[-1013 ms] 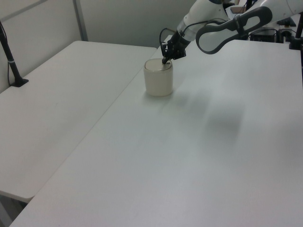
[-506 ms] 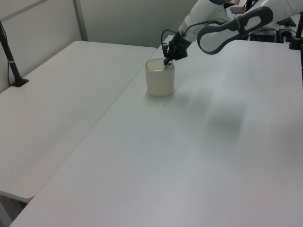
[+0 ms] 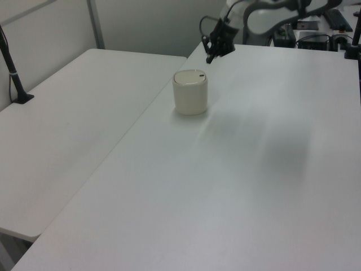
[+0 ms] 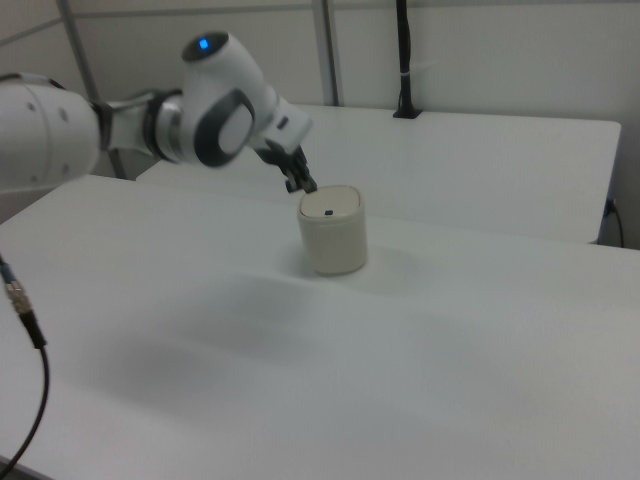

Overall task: Close the trash bin
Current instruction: 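Lift the gripper up and away from the closed bin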

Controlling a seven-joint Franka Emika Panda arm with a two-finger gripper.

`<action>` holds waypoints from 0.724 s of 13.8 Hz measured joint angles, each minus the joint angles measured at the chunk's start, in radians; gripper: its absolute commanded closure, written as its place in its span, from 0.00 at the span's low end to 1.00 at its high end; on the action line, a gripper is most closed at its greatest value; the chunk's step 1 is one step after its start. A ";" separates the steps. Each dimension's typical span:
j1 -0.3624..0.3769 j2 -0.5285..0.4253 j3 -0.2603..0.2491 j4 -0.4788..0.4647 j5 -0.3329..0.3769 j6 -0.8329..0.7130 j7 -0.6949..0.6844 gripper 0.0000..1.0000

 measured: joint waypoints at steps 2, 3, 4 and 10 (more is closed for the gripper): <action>0.000 -0.071 0.002 -0.002 0.000 -0.115 -0.006 0.66; 0.001 -0.101 0.003 -0.003 0.000 -0.169 -0.019 0.43; 0.002 -0.127 0.004 -0.003 0.000 -0.224 -0.032 0.25; 0.014 -0.267 0.009 -0.009 0.003 -0.503 -0.106 0.00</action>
